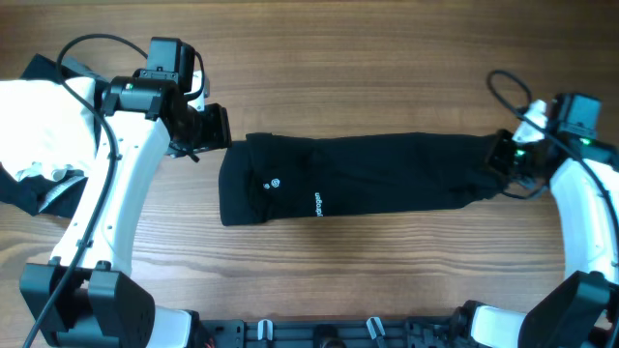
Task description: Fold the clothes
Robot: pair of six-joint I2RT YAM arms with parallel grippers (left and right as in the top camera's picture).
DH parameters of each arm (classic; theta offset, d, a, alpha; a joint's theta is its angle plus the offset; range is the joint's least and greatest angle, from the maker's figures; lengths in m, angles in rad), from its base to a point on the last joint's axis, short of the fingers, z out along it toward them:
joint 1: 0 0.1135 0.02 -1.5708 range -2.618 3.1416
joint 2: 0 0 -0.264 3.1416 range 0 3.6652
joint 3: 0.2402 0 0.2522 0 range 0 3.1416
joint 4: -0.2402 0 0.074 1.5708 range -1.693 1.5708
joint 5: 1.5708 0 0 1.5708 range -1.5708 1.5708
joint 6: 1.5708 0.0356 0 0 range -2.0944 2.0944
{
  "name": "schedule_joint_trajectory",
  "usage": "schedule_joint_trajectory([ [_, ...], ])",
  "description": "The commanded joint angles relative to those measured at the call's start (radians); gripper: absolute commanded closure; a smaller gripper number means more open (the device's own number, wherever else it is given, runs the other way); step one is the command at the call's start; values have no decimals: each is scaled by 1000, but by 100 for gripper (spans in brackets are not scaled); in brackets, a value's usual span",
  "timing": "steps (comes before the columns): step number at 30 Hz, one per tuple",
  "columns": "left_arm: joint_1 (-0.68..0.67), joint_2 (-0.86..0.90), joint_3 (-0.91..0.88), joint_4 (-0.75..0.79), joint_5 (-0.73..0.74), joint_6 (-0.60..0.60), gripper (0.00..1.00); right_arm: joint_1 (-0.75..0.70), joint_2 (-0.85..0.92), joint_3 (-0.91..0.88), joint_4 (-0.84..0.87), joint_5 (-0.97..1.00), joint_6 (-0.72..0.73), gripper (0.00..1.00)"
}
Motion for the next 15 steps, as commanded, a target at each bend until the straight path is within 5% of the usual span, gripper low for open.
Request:
schedule_joint_trajectory([
  [1,3,-12,18,-5,12,1,40,112,-9,14,27,17,50,96],
  [15,3,-12,18,-31,12,2,37,554,84,13,187,180,338,96],
])
